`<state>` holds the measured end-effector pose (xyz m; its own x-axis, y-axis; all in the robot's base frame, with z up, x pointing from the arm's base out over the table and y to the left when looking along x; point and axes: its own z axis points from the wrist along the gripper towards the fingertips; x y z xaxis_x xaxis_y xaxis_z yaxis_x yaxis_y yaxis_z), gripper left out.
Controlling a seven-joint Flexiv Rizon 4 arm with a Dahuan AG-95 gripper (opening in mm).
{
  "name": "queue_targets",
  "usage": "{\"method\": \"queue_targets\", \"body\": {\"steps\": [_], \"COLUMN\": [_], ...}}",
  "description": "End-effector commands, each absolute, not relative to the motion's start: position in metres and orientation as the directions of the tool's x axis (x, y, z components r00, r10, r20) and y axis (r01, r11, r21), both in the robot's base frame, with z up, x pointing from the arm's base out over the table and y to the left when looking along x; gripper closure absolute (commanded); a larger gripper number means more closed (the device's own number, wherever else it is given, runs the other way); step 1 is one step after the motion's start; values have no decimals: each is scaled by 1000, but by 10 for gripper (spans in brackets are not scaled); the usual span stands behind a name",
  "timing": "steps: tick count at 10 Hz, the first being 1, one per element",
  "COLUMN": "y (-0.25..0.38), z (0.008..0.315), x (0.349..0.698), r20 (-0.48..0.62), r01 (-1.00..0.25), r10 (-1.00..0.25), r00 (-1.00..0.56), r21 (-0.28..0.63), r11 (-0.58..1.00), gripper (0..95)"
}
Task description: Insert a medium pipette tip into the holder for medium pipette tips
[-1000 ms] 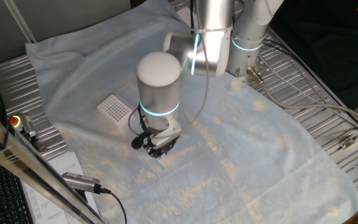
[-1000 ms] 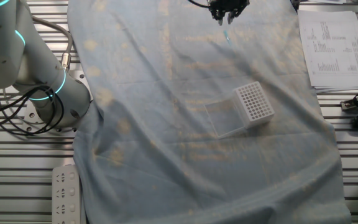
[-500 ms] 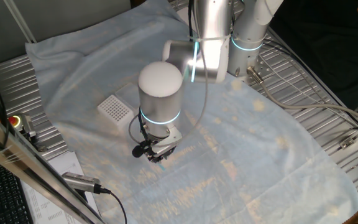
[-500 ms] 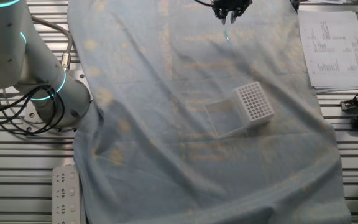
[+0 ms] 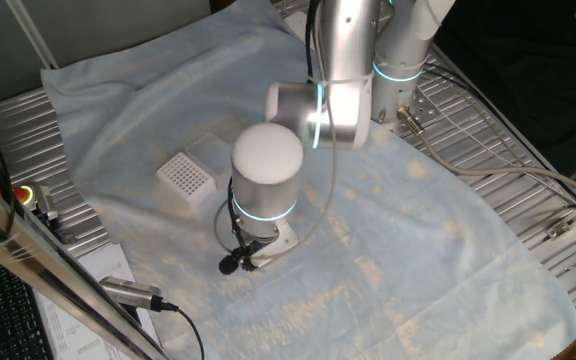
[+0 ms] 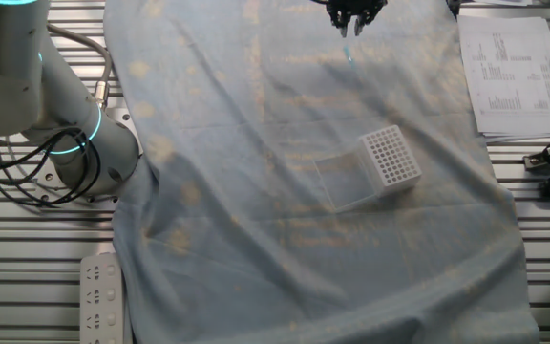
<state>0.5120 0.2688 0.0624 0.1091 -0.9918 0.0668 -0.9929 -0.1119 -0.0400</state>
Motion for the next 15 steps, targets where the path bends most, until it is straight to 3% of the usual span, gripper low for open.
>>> {"method": "queue_targets", "body": {"steps": [1, 12, 13, 15], "y": [271, 273, 273, 274], "z": [59, 41, 40, 36], "x": [514, 510, 510, 509], "r20": [155, 371, 398, 414], "r01": [-993, -994, -995, -995], "r10": [-982, -924, -913, -906], "r00": [105, 96, 87, 83], "r21": [-30, -9, -10, -12], "r11": [-111, -107, -99, -96], "gripper": [760, 760, 570, 570]}}
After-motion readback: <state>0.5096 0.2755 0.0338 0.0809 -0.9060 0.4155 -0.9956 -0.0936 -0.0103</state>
